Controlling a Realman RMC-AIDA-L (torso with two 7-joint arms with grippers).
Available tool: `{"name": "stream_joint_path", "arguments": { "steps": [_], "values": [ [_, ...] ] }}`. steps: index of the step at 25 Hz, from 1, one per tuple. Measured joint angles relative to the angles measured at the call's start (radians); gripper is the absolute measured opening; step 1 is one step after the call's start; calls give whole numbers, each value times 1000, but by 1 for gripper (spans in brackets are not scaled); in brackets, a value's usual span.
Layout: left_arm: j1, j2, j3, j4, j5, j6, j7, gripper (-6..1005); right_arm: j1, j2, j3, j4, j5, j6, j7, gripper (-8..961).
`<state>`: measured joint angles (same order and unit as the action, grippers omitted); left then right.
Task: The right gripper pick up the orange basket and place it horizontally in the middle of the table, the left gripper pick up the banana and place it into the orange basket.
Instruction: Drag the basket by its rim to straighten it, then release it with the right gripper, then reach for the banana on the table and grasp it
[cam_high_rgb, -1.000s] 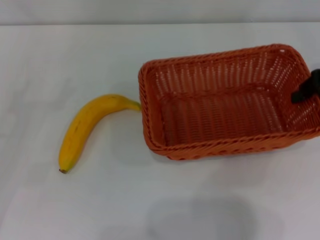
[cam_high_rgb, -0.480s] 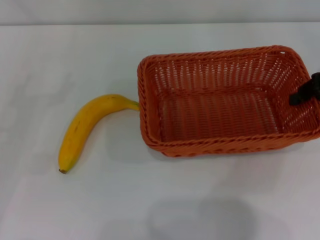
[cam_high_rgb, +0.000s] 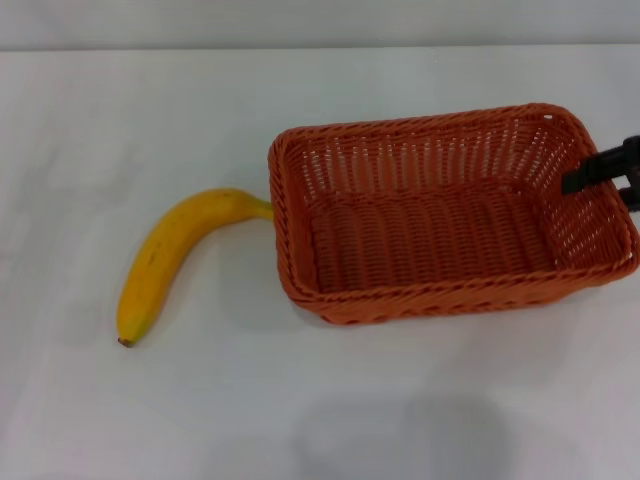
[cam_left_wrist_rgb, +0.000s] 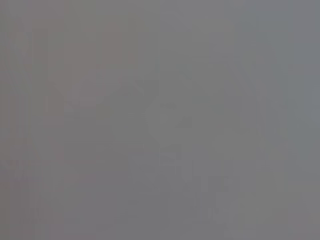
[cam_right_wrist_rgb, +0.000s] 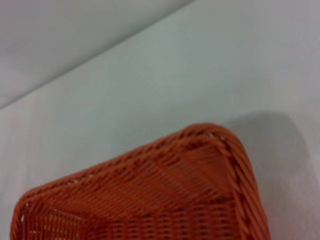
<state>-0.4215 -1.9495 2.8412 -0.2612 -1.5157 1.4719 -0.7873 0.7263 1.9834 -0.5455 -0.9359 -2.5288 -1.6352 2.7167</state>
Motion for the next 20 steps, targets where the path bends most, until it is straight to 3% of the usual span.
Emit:
{"name": "stream_joint_path", "arguments": {
  "steps": [5,11,16,20],
  "values": [
    [-7,2,2,-103,106,16,-135,882,-32,-34,1,0,117,-8,-100,568],
    [-59,35,3,-374,426,139,-514,882,-107,-63,11,-24,290,11,-314,692],
    [-144,65,4,-589,645,284,-766,882,-174,-70,11,-24,455,87,-540,784],
    [-241,82,6,-715,881,359,-879,881,-233,-55,13,-14,626,153,-714,794]
  ]
}}
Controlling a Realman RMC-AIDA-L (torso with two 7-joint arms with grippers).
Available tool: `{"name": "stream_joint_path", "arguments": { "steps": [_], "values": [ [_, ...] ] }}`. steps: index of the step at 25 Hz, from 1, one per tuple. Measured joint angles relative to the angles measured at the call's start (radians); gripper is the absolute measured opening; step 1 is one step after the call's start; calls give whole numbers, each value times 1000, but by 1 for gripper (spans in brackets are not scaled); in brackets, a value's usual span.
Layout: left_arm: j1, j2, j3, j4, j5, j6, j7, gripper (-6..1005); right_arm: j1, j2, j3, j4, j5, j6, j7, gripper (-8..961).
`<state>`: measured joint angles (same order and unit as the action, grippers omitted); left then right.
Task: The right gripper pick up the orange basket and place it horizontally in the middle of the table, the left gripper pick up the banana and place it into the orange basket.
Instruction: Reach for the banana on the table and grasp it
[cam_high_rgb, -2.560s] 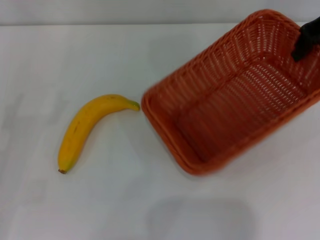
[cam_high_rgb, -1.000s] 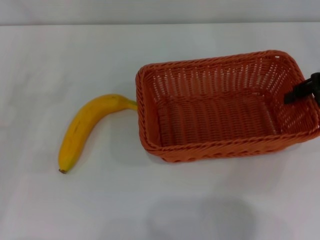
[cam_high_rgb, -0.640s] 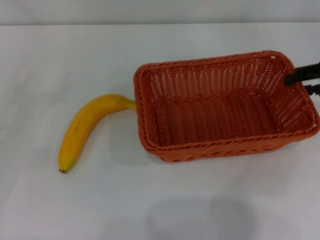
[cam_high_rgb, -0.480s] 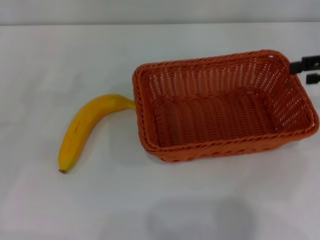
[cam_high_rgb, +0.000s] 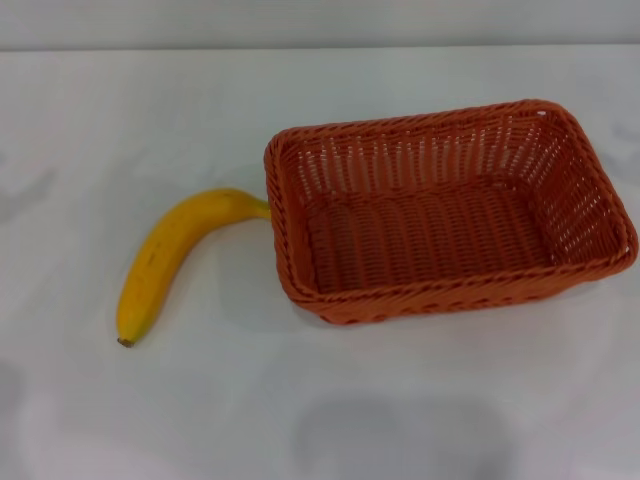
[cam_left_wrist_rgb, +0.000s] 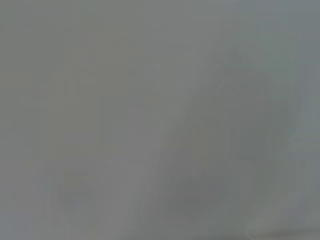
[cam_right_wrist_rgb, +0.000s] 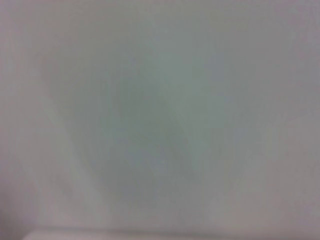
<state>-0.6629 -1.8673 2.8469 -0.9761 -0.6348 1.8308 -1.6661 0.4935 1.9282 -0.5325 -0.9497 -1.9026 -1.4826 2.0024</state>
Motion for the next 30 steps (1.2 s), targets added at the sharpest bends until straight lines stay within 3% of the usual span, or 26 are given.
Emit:
{"name": "stream_joint_path", "arguments": {
  "steps": [4,6,12,20,30],
  "values": [
    [-91,41,1,-24,271,39,-77,881,-46,38,1,18,178,72,-177,783],
    [-132,58,1,-21,396,50,-97,881,-51,45,1,38,245,81,-241,783],
    [-279,62,2,9,660,43,-124,881,-90,38,2,80,370,70,-336,783],
    [-432,36,2,162,952,-64,-187,881,-113,44,2,77,387,58,-379,783],
    [-535,-54,1,405,1171,-321,-360,881,-127,71,2,85,400,60,-493,783]
  ]
}}
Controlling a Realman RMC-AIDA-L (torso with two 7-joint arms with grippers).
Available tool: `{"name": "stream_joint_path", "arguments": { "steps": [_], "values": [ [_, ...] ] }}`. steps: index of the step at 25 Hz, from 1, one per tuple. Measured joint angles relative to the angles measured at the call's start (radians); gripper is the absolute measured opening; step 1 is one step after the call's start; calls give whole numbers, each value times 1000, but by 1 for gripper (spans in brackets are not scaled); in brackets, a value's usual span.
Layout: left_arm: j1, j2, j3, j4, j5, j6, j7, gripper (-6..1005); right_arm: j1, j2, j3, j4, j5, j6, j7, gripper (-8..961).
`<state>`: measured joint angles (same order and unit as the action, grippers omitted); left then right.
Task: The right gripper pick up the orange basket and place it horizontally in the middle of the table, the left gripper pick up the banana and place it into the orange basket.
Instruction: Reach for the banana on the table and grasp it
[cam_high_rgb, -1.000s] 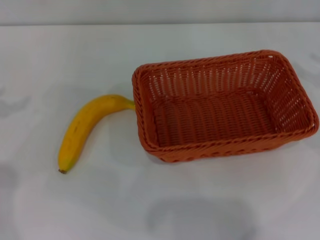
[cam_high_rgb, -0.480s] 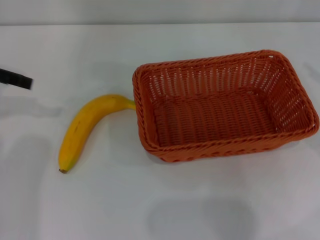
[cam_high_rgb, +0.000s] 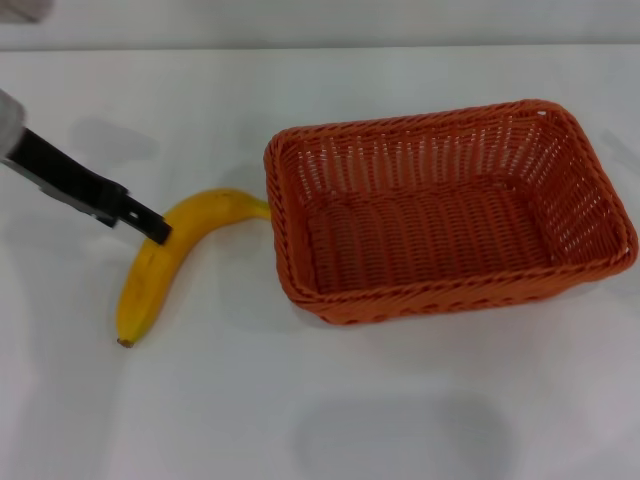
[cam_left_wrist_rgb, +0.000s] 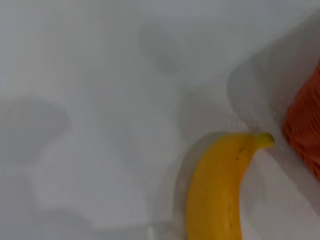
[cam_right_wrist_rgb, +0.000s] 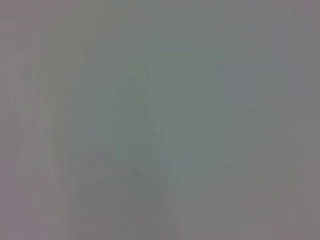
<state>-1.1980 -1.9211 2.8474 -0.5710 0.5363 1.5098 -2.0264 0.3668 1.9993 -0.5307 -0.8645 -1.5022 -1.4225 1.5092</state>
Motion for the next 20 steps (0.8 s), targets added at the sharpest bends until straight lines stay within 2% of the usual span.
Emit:
{"name": "stream_joint_path", "arguments": {
  "steps": [7,14,20],
  "values": [
    [-10,-34,0,107,78,-114,-110,880,-5,4,0,1,52,-37,0,783],
    [-3,-60,0,144,124,-170,-175,880,0,-5,0,1,80,-45,0,783],
    [-1,-65,-1,139,134,-182,-199,880,7,-9,0,1,80,-32,-12,783]
  ]
}}
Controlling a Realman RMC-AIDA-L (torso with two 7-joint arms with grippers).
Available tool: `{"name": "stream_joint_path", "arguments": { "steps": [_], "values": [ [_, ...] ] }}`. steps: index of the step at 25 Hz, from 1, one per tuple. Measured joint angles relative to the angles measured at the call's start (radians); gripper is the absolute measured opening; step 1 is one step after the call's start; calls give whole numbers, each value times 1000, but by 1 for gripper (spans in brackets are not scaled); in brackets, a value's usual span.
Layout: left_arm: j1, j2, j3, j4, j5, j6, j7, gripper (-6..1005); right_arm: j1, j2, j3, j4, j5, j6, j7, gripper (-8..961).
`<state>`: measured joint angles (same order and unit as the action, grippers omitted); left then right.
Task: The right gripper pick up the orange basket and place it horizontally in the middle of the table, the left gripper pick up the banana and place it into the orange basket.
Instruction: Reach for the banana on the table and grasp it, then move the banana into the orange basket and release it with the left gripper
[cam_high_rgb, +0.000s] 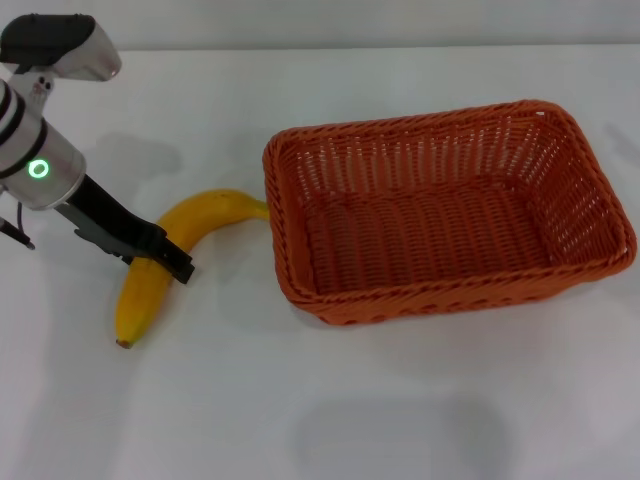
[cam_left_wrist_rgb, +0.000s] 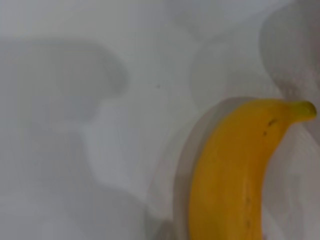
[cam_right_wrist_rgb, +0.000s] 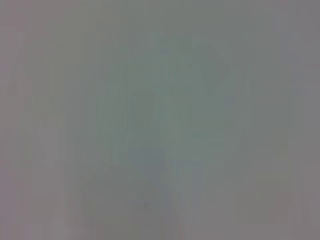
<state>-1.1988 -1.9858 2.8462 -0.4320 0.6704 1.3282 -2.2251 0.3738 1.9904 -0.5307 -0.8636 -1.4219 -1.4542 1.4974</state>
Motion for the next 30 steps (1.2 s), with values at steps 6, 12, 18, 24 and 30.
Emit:
{"name": "stream_joint_path", "arguments": {
  "steps": [6,12,18,24,30],
  "values": [
    [4,9,-1,4,0,-8,-1,770,0,-3,2,0,3,3,0,783],
    [4,5,-1,-3,4,-20,18,648,-5,1,2,0,7,3,1,783],
    [2,63,-1,-205,-118,95,102,500,-19,0,23,0,14,-9,7,783],
    [-1,179,0,-375,-258,307,219,501,-19,0,26,0,15,-17,8,783],
    [-109,187,2,-364,-244,436,298,501,-6,-1,26,0,15,-14,1,783]
  ]
}}
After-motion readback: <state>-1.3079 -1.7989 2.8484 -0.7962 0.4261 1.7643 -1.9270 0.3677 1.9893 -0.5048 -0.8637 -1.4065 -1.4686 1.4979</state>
